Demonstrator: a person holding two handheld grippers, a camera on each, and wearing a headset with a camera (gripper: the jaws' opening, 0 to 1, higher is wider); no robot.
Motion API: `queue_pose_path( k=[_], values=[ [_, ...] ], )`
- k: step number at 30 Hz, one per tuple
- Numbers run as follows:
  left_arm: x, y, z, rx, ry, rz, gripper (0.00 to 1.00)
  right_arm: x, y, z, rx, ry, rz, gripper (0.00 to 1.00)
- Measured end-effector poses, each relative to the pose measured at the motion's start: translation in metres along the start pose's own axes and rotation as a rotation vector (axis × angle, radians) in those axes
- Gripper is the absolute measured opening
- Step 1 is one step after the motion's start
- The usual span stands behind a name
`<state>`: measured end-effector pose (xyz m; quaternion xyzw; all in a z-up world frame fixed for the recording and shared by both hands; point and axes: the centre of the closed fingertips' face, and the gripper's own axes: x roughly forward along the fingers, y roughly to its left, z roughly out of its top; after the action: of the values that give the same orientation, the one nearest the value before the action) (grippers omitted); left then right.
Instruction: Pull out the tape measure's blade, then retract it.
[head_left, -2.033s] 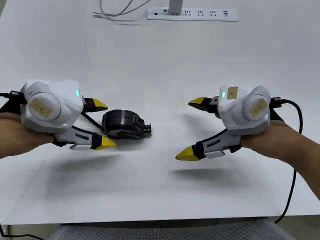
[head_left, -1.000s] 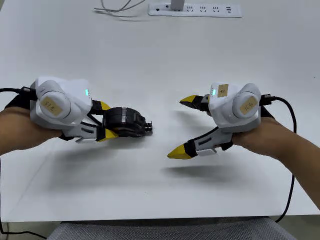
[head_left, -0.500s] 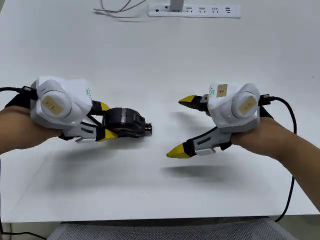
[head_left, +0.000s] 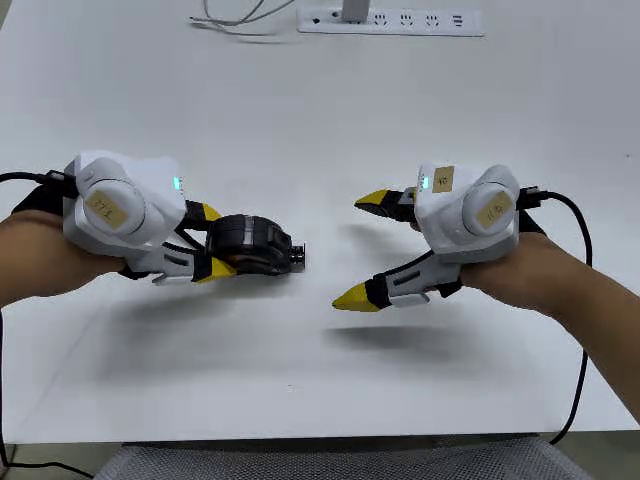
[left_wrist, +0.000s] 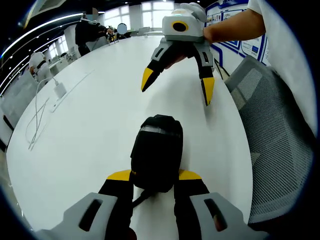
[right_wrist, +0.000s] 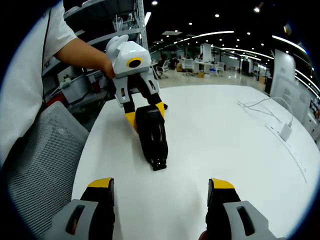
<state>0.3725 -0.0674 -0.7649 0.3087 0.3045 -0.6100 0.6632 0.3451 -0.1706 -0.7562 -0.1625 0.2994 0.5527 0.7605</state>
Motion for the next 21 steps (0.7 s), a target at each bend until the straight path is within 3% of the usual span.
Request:
queue_pose_path(
  k=[9, 21],
  values=[
    [0.000, 0.000, 0.000, 0.001, 0.001, -0.001, 0.26, 0.002, 0.001, 0.002, -0.019, 0.001, 0.007, 0.68],
    [0.000, 0.000, 0.000, -0.002, 0.005, -0.001, 0.26, 0.015, -0.004, 0.006, -0.092, -0.003, 0.016, 0.49]
  ],
)
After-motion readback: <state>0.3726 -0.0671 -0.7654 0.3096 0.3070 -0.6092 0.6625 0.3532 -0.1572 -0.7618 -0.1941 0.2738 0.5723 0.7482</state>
